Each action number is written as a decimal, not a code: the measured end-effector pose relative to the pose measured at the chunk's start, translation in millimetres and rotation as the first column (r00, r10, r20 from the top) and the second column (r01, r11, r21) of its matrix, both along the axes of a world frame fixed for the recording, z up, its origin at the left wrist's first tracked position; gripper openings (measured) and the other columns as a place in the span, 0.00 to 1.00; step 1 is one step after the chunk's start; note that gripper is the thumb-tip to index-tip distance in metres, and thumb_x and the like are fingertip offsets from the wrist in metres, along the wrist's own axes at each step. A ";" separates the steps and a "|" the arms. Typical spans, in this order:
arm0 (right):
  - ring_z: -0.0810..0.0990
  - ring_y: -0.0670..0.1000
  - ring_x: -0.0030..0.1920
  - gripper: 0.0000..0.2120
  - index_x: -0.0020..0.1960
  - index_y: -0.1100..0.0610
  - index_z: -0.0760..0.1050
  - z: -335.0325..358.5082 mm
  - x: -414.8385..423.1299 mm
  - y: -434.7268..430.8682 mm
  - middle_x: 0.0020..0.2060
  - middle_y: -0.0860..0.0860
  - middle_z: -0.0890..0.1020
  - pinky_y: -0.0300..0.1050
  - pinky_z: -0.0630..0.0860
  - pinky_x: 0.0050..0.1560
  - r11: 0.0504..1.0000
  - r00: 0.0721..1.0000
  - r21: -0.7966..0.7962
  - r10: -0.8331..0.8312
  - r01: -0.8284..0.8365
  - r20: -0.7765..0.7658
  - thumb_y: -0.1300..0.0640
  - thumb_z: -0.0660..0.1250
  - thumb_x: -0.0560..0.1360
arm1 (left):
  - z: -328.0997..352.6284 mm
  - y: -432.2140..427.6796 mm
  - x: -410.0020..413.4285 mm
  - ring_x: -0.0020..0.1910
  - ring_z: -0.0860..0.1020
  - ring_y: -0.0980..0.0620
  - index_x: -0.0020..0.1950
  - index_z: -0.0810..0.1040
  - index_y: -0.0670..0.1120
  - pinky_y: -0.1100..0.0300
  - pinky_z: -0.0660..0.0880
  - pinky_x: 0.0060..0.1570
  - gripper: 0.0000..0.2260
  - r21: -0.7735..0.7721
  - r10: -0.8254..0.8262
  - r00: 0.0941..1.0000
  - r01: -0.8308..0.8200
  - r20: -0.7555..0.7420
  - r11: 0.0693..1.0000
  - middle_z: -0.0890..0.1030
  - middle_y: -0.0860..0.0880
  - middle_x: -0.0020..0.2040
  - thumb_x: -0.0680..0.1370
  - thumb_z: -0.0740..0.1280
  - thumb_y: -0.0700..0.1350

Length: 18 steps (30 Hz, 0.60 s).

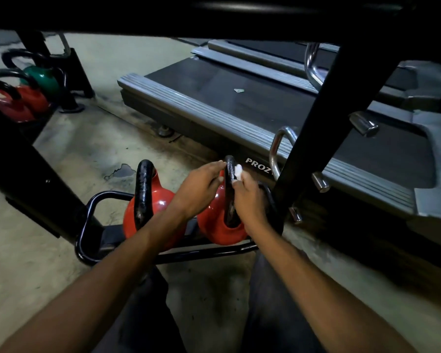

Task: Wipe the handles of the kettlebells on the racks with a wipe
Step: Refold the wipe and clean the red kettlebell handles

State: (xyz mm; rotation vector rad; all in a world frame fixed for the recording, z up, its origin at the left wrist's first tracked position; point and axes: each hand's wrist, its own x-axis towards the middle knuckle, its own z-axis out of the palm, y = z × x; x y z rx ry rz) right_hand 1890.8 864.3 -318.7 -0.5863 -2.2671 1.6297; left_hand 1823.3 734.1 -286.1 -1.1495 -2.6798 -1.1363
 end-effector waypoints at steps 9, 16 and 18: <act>0.82 0.57 0.25 0.21 0.40 0.66 0.72 31.5 -51.2 33.1 0.26 0.62 0.80 0.46 0.75 0.31 0.584 0.973 -0.803 0.095 0.116 0.210 0.62 0.45 0.82 | 10.0 14.4 -22.5 0.76 0.66 0.48 0.73 0.73 0.44 0.59 0.64 0.70 0.25 -0.305 -0.116 0.993 0.122 0.037 0.945 0.68 0.45 0.77 0.78 0.71 0.49; 0.80 0.54 0.24 0.21 0.45 0.62 0.77 20.4 -48.4 29.9 0.29 0.59 0.83 0.41 0.76 0.27 0.496 0.972 -0.864 0.149 0.085 0.181 0.61 0.47 0.83 | 7.8 17.4 -23.6 0.74 0.69 0.46 0.74 0.72 0.45 0.51 0.68 0.70 0.24 -0.343 -0.119 0.992 0.128 0.048 0.930 0.67 0.44 0.77 0.79 0.70 0.48; 0.82 0.55 0.25 0.19 0.46 0.61 0.76 24.2 -52.7 27.6 0.29 0.58 0.83 0.39 0.72 0.25 0.489 0.977 -0.867 0.125 0.093 0.175 0.61 0.47 0.83 | 6.1 16.1 -23.8 0.72 0.71 0.45 0.74 0.72 0.45 0.51 0.69 0.70 0.25 -0.332 -0.119 0.992 0.127 0.044 0.935 0.66 0.44 0.78 0.79 0.70 0.49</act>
